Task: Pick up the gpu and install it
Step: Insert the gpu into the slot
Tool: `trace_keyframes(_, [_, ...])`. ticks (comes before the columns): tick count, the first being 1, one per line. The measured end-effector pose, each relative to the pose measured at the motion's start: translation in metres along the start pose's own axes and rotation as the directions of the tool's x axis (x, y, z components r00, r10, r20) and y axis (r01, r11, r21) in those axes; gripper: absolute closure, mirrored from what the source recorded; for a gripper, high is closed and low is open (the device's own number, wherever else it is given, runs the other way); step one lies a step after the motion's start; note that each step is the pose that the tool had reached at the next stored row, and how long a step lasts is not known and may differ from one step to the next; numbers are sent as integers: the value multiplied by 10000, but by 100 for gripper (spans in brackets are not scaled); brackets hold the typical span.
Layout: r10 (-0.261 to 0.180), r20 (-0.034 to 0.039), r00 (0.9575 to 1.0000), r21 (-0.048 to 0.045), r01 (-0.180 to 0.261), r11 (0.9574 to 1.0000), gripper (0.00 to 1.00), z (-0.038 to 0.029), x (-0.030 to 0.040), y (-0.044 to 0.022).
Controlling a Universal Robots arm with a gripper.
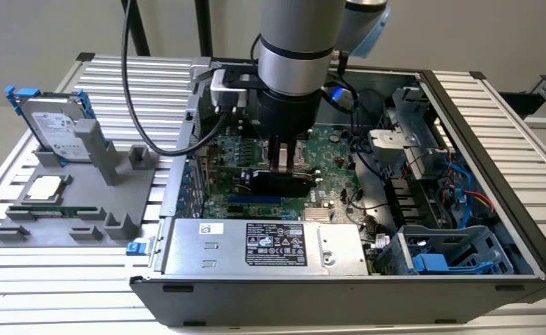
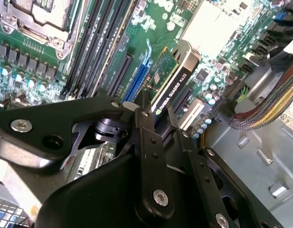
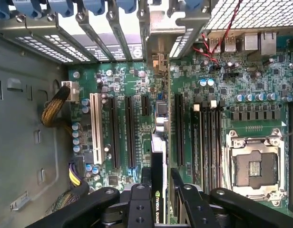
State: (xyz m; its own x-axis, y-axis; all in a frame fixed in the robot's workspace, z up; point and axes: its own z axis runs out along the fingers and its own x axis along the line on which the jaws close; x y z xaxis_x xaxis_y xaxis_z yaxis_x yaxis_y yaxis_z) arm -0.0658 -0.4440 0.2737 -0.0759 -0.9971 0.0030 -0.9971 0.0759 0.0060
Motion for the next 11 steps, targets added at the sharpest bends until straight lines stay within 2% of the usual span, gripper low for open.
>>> trace_keyframes(3, [1,-4,10000,-2,-1,10000,100,4,8,36])
trace_keyframes(11, [1,-3,10000,-1,-1,10000,100,27,19,85])
